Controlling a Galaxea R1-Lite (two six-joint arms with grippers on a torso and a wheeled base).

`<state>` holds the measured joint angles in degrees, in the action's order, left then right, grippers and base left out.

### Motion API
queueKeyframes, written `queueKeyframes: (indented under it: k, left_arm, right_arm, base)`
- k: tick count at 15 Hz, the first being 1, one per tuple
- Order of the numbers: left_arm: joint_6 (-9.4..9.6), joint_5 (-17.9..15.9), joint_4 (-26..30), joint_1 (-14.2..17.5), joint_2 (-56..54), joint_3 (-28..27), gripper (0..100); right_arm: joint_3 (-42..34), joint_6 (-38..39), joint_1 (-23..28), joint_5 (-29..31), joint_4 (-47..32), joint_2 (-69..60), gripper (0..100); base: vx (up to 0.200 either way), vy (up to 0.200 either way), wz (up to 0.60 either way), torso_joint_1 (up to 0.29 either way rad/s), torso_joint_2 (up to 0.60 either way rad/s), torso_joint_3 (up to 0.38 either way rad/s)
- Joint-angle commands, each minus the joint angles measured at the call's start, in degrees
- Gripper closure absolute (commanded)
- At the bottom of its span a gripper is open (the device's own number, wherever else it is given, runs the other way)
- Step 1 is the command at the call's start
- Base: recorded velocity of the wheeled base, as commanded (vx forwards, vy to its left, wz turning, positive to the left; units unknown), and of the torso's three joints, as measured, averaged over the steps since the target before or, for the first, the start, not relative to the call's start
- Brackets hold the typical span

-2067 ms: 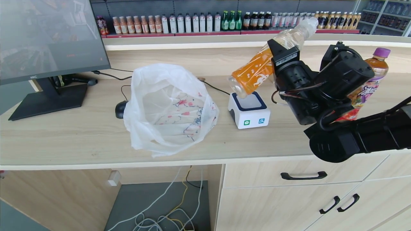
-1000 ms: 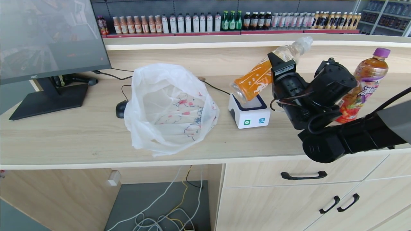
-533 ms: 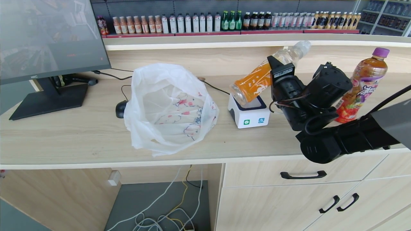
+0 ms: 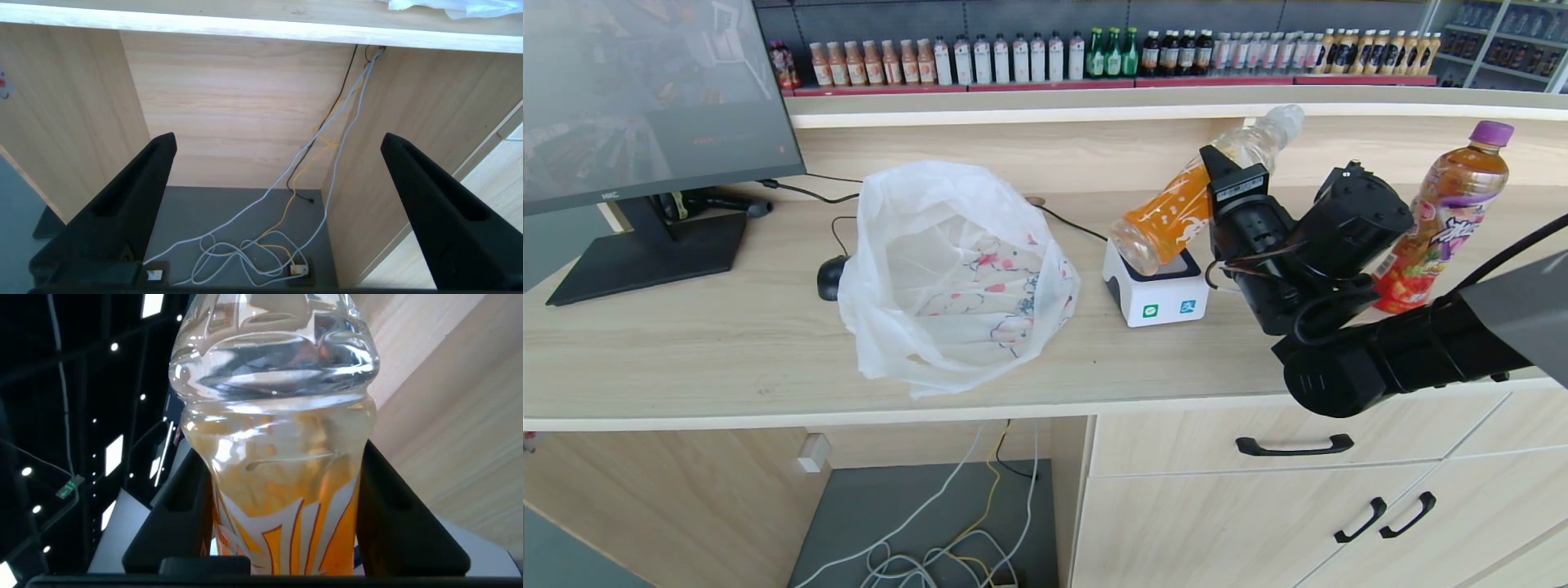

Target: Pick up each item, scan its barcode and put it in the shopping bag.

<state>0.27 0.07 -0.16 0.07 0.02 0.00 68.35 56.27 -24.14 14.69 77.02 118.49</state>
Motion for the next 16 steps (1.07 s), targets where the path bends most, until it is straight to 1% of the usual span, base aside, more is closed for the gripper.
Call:
queueKeyframes:
  k: [1,8,9,12,16]
  left_arm:
    - [0.0,0.0,0.0,0.0,0.0,0.0,0]
    - [0.0,0.0,0.0,0.0,0.0,0.0,0]
    - [0.0,0.0,0.0,0.0,0.0,0.0,0]
    - [0.0,-0.1,0.0,0.0,0.0,0.0,0]
    - [0.0,0.0,0.0,0.0,0.0,0.0,0]
  right_arm:
    - [-0.1,0.0,0.0,0.0,0.0,-0.3,100]
    - [-0.1,0.0,0.0,0.0,0.6,-0.4,100]
    - [-0.1,-0.2,-0.5,-0.1,2.3,-0.7,100]
    - [-0.3,-0.5,-1.7,-0.1,2.8,-3.0,100]
    - [-0.4,-4.6,-3.4,-0.7,2.7,-7.0,100]
  base:
    - [0.0,0.0,0.0,0.0,0.0,0.0]
    - [0.0,0.0,0.0,0.0,0.0,0.0]
    - [0.0,0.0,0.0,0.0,0.0,0.0]
    - [0.0,0.0,0.0,0.0,0.0,0.0]
    - [0.0,0.0,0.0,0.0,0.0,0.0]
